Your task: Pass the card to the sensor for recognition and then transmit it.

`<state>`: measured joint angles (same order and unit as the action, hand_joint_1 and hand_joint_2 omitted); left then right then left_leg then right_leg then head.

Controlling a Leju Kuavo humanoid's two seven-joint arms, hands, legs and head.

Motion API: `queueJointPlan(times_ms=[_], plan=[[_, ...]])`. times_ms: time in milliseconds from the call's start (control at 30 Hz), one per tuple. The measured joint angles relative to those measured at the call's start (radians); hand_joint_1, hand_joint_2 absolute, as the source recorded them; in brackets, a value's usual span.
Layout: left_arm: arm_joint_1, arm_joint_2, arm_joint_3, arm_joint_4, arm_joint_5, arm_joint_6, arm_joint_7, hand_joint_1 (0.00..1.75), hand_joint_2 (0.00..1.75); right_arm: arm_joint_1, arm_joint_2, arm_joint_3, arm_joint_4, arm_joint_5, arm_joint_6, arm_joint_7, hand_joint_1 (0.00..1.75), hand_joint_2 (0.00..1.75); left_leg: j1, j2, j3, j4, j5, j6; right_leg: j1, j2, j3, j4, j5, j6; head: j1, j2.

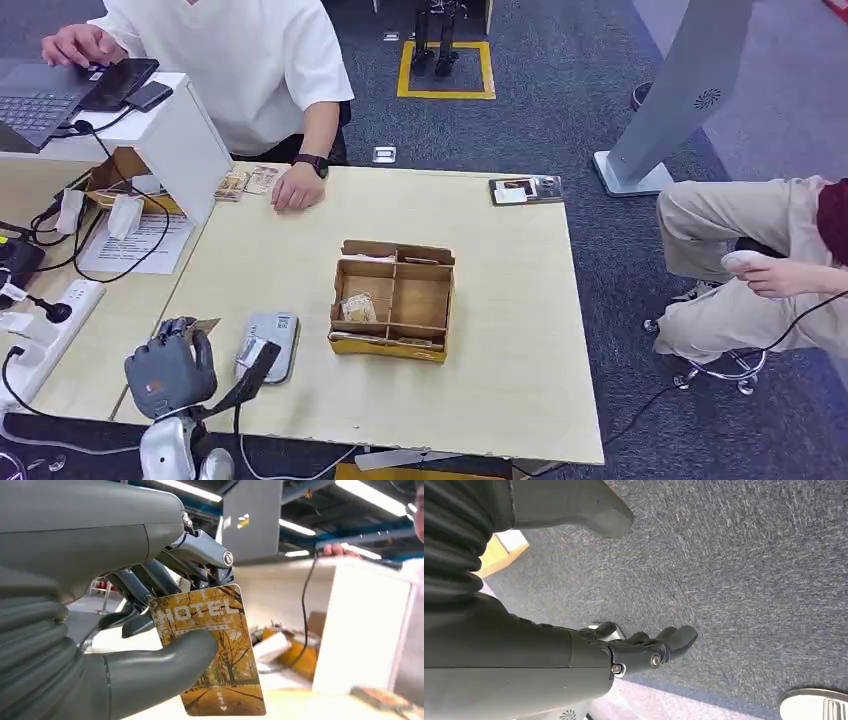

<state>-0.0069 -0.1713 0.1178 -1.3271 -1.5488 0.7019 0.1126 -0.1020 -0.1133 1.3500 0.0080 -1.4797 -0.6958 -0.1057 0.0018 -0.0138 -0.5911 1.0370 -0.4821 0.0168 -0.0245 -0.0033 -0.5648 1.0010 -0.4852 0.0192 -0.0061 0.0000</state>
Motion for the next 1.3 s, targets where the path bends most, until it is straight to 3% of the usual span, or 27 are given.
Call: queueJointPlan(times_ms=[300,433,1300], plan=[[-0.012,0.040,-0.088,0.106,0.000,0.000,0.101,1.75,1.75,0.001,0.000,0.000,0.000,0.000,0.000,-0.003,0.00,1.75,0.000,0.000,0.000,0.000,0.000,0.000,0.000,0.000,0.000,0.000,0.000,0.000,0.000,0.000],[-0.020,0.046,-0.127,0.147,0.000,0.000,0.119,1.75,1.75,0.002,0.000,0.000,0.000,0.000,0.000,-0.006,0.00,1.75,0.000,0.000,0.000,0.000,0.000,0.000,0.000,0.000,0.000,0.000,0.000,0.000,0.000,0.000],[-0.034,0.047,-0.161,0.209,0.001,0.000,0.090,1.75,1.75,0.003,0.000,0.000,0.000,0.003,0.000,-0.010,0.00,1.75,0.000,0.000,0.000,0.000,0.000,0.000,0.000,0.000,0.000,0.000,0.000,0.000,0.000,0.000]])
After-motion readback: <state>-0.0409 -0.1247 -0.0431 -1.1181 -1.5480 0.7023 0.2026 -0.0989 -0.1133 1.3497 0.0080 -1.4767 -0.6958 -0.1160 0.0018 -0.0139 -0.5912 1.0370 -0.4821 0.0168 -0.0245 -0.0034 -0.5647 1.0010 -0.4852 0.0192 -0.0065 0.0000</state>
